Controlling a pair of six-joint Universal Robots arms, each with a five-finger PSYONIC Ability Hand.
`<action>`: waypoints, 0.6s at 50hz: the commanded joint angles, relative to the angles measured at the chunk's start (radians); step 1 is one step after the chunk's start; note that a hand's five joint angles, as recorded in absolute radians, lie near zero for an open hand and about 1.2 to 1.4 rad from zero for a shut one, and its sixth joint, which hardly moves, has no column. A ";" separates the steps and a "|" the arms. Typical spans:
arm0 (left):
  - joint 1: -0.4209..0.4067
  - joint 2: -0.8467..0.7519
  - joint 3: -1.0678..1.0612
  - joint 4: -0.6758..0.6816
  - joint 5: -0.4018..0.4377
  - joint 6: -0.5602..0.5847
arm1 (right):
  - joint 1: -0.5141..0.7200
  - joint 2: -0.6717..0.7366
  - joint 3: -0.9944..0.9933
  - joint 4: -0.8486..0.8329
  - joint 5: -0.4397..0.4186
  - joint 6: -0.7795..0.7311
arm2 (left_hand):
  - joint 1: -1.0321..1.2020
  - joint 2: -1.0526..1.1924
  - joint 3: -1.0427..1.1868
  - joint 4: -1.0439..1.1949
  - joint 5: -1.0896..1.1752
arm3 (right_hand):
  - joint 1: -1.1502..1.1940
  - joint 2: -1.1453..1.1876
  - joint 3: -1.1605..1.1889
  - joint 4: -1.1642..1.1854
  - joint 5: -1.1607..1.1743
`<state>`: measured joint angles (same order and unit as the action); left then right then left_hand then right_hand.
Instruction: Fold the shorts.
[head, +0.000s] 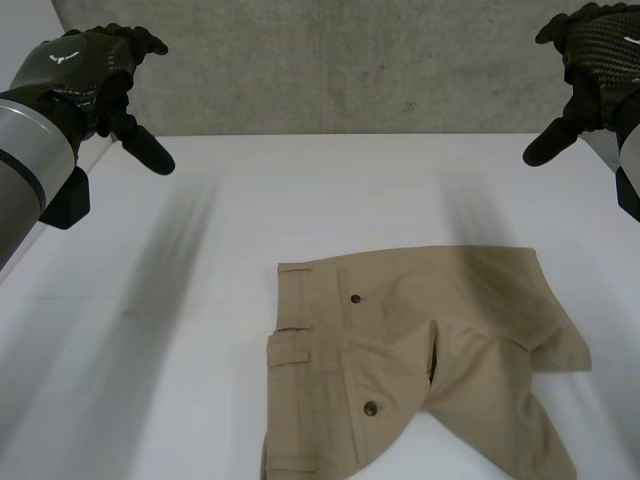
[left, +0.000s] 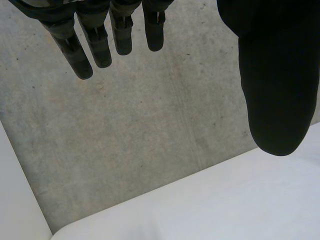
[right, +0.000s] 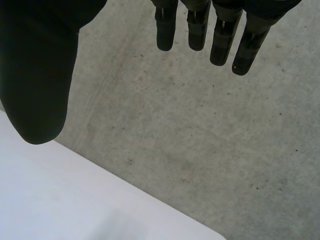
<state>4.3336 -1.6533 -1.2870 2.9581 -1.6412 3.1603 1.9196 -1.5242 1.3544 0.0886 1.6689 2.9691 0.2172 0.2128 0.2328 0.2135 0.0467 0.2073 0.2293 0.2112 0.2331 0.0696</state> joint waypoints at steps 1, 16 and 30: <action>0.001 0.007 -0.003 0.001 0.006 0.001 | -0.008 0.001 0.006 -0.001 -0.024 -0.007 | -0.033 -0.029 -0.049 -0.029 -0.037 | -0.033 -0.055 -0.037 -0.059 -0.070; -0.172 -0.152 -0.084 -0.008 0.060 0.090 | -0.065 0.019 0.054 0.109 -0.279 -0.414 | -0.010 -0.005 -0.025 -0.006 -0.014 | -0.033 -0.055 -0.037 -0.059 -0.070; -0.359 -0.417 -0.087 -0.011 -0.009 0.170 | -0.074 0.038 0.061 0.106 -0.271 -0.418 | 0.160 0.165 0.145 0.164 0.156 | -0.033 -0.055 -0.037 -0.059 -0.070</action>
<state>4.0171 -1.9589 -1.3749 2.9438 -1.6199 3.3311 1.8441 -1.4945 1.4135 0.1992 1.3947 2.5461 0.2196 0.2150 0.2329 0.2160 0.0471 0.2073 0.2293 0.2112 0.2331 0.0696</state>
